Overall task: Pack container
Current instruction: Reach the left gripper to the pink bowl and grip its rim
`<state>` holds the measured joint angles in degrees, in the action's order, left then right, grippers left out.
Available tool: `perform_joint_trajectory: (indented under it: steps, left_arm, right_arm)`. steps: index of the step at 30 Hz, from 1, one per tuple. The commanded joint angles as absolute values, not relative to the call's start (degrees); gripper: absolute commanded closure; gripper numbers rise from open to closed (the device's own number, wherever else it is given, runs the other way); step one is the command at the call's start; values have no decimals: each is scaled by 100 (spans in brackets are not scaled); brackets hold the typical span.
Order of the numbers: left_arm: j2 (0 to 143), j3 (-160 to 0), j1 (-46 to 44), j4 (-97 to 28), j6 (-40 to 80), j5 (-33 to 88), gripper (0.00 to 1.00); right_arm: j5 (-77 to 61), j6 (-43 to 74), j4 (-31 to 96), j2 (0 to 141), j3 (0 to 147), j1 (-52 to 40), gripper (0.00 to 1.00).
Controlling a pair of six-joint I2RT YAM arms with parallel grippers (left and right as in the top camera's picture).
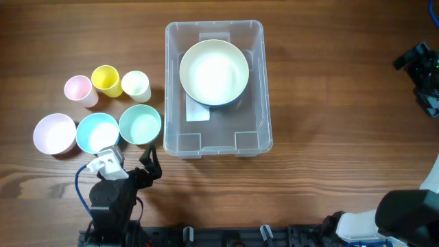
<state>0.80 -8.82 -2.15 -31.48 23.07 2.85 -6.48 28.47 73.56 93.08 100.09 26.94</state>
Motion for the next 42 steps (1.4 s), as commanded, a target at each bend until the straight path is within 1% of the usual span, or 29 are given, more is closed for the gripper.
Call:
perform_joint_trajectory:
  steps: [1, 5, 7, 10, 12, 14, 17, 19, 23, 27, 30, 34, 37, 39, 42]
  left_arm:
    - [27, -993, -242, -3089, 2327, 1256, 0]
    - [40, -1774, -239, -3210, 2576, 1341, 1]
    - [113, -2307, -239, -3264, 2580, 1013, 1]
    - [755, -3363, -239, -3951, 2578, 438, 0]
    - [1570, -4088, -239, -4473, 2576, -58, 0]
    - [3391, -5568, -207, -5122, 2569, -978, 0]
    - [4703, -6698, 82, -5647, 2226, -1310, 0]
    - [5546, -7441, 548, -6117, 2196, -1441, 0]
    - [6637, -8261, 1511, -6670, 2108, -950, 0]
    - [7083, -8287, 1981, -6805, 2145, -945, 0]
    - [7387, -8283, 2683, -6864, 2550, -797, 0]
    - [8112, -8270, 4145, -6796, 2571, 421, 0]
    - [8886, -8246, 4952, -6740, 2200, 1179, 1]
    - [9325, -8246, 5216, -6646, 1979, 1361, 5]
    - [9998, -8246, 5382, -6394, 1717, 1559, 6]
  right_arm:
    - [-755, 2864, 7380, 9393, 9983, 2696, 1]
    - [-753, 2867, 7373, 9393, 9983, 2698, 0]
    - [-753, 2864, 7371, 9393, 9983, 2698, 0]
    - [-753, 2862, 7373, 9393, 9983, 2698, 1]
    - [-753, 2864, 7371, 9393, 9983, 2698, 1]
    - [-753, 2864, 7371, 9393, 9983, 2698, 0]
    - [-753, 2864, 7371, 9393, 9983, 2698, 0]
    - [-753, 2864, 7371, 9393, 9983, 2698, 1]
    - [-753, 2864, 7371, 9393, 9983, 2698, 1]
    - [-755, 2864, 7371, 9393, 9983, 2698, 0]
    - [-753, 2864, 7371, 9393, 9983, 2698, 0]
    - [-753, 2862, 7371, 9393, 9983, 2698, 0]
    - [-755, 2864, 7371, 9393, 9983, 2698, 0]
    - [-755, 2864, 7371, 9393, 9983, 2698, 0]
    - [-753, 2864, 7371, 9393, 9983, 2698, 0]
